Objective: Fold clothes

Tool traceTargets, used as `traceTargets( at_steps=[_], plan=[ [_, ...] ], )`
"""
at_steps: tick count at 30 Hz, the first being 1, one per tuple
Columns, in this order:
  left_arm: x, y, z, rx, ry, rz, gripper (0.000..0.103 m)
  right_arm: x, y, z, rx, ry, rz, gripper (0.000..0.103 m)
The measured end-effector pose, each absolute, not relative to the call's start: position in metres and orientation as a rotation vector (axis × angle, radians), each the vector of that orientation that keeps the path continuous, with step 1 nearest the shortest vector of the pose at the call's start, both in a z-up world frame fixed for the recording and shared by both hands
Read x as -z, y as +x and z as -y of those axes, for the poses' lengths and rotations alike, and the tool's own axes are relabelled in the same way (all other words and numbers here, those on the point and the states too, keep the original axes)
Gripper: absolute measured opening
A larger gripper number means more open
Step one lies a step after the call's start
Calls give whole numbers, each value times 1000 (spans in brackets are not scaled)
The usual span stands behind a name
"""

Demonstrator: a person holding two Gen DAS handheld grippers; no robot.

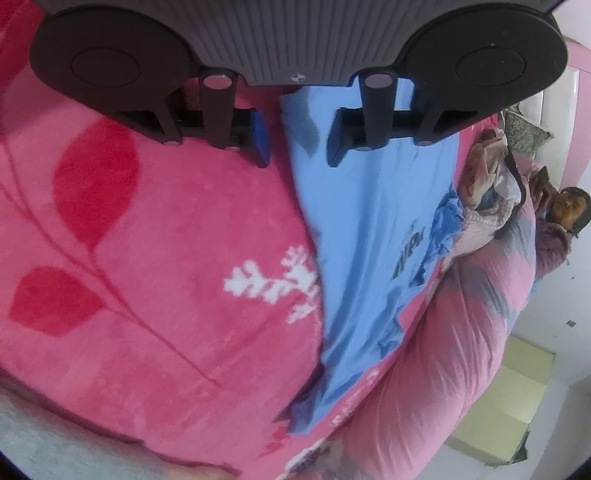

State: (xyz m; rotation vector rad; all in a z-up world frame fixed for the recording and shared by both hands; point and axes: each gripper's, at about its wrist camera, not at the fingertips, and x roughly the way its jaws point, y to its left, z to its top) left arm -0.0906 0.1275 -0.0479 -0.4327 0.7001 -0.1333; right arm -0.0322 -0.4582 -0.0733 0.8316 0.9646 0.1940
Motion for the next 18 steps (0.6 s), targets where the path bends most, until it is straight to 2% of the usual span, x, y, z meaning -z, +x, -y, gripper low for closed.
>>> traceTargets(
  at_steps=[1,2,10,16,18],
  plan=[
    [48,-90,-127,126,-431,-700,4,74,-34,457,-199,824,-968,19],
    [48,-90,-126,114,-430,-698,2,75,-36,453,-219,807,-972,5],
    [31,-102,-124,51,-402,-627,0,23,-105,453,-198,775,-746,5],
    [34,-106,-125,45,-418,-660,0,44,-134,455,-127,798,-803,5],
    [31,-109,-126,51,-425,-654,0,37,-139,460,-133,825,-757,5]
  ],
)
